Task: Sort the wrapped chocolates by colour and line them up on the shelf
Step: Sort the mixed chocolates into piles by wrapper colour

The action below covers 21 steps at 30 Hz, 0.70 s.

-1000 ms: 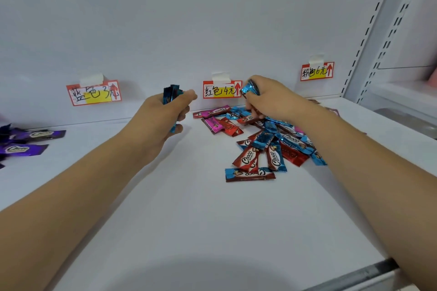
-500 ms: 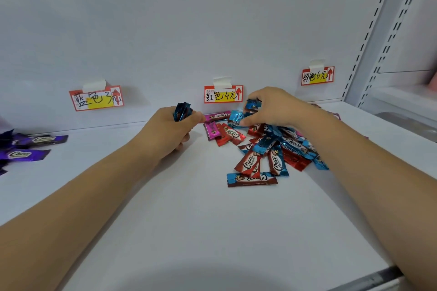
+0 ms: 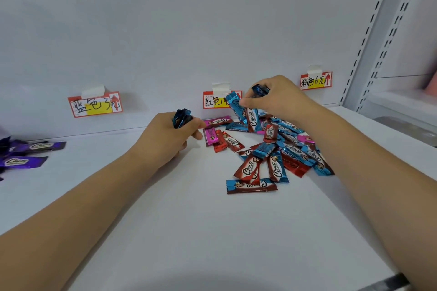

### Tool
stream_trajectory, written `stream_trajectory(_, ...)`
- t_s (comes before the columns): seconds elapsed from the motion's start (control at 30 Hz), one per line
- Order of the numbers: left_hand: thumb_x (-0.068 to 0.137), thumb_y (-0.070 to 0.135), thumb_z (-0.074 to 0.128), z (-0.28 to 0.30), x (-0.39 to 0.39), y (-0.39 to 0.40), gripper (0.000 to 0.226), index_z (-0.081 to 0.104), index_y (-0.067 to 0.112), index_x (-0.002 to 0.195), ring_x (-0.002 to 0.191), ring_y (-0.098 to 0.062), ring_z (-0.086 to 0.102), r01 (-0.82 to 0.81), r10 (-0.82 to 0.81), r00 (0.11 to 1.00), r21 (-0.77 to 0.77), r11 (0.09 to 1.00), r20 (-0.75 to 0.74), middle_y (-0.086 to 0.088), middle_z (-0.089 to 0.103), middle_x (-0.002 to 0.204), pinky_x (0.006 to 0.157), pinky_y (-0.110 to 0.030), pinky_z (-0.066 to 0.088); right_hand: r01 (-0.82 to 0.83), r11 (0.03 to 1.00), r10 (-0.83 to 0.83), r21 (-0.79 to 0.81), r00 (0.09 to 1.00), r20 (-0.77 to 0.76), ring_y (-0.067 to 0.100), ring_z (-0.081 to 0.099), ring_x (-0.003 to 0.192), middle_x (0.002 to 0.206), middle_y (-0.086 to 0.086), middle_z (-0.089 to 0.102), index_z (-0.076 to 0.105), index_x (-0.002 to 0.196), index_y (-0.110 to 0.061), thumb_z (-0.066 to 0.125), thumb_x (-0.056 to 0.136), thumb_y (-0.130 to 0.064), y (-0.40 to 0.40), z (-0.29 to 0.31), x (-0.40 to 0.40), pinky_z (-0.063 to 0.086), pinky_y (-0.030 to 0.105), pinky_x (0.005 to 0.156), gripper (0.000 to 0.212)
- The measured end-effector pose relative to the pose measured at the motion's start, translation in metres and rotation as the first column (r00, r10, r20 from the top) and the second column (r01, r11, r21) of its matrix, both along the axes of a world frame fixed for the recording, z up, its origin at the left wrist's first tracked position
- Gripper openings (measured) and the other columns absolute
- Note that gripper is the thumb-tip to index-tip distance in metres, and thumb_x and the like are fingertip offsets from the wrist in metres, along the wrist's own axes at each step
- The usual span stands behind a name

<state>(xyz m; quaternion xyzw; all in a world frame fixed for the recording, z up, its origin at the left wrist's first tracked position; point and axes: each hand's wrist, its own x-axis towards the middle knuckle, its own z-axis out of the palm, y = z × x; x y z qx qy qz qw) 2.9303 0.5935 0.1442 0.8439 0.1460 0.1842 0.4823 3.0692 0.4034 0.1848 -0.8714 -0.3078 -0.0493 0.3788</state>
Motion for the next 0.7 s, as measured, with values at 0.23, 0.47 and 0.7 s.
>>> stream_trajectory(0.23, 0.084, 0.049, 0.07, 0.004, -0.004, -0.005, 0.028, 0.073, 0.024, 0.097, 0.049, -0.007, 0.038, 0.043, -0.026, 0.997, -0.228, 0.973, 0.077, 0.011, 0.046, 0.051, 0.046, -0.019, 0.037, -0.191, 0.981, 0.195, 0.038, 0.959, -0.206, 0.005, 0.043, 0.049, 0.053, -0.013, 0.056, 0.073, 0.092, -0.022, 0.075, 0.082, -0.04, 0.012, 0.0, -0.03, 0.037, 0.012, 0.046, 0.021)
stream_trajectory(0.47, 0.085, 0.039, 0.072, 0.003, -0.004, 0.002, 0.021, 0.076, 0.02, 0.093, 0.062, -0.012, 0.039, -0.049, 0.066, 0.997, -0.31, 0.949, 0.045, -0.01, 0.066, 0.078, 0.055, -0.024, 0.037, -0.056, 0.989, 0.085, 0.137, 0.973, -0.216, 0.008, 0.054, 0.073, 0.084, -0.001, 0.067, 0.07, 0.096, -0.022, 0.068, 0.089, -0.039, 0.008, 0.001, -0.02, 0.047, 0.026, 0.069, 0.018)
stream_trajectory(0.7, 0.076, 0.058, 0.069, 0.001, -0.003, -0.012, 0.033, 0.069, 0.03, 0.093, 0.086, -0.007, 0.057, 0.119, -0.092, 0.99, 0.285, 0.951, -0.106, 0.011, 0.065, 0.092, 0.07, -0.02, 0.046, -0.038, 0.997, 0.054, 0.064, 0.96, -0.275, 0.016, 0.053, 0.076, 0.089, 0.005, 0.059, 0.061, 0.095, -0.02, 0.048, 0.101, -0.041, 0.014, -0.007, -0.013, 0.044, 0.024, 0.062, 0.026)
